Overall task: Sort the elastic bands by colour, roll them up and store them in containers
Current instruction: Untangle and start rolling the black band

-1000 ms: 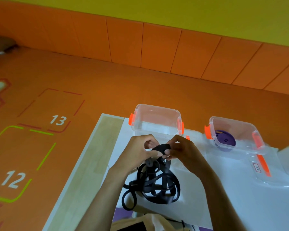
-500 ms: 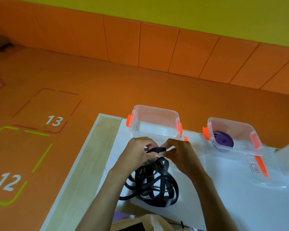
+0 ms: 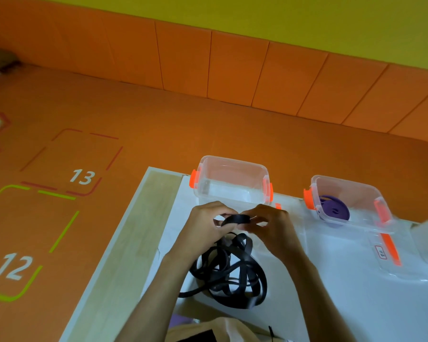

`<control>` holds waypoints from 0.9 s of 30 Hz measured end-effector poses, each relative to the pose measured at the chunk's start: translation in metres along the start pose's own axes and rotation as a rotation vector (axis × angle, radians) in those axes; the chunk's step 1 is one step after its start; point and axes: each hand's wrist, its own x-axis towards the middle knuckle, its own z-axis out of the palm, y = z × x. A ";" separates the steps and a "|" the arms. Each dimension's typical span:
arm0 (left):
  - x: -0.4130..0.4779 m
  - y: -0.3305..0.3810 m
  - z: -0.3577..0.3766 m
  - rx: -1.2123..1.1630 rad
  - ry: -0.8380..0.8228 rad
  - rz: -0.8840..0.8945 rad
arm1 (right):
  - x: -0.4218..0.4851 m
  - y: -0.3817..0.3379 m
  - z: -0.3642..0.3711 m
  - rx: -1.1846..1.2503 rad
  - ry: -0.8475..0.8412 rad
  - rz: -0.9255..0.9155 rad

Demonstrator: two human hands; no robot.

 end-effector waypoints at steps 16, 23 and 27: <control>-0.001 0.017 -0.014 0.078 -0.115 -0.059 | -0.005 -0.020 -0.013 -0.128 -0.173 -0.021; -0.012 0.024 -0.004 -0.449 0.103 -0.141 | -0.010 -0.026 -0.029 0.531 -0.021 0.182; -0.014 0.032 -0.008 -0.489 0.170 -0.088 | -0.013 -0.026 -0.025 0.820 -0.065 0.229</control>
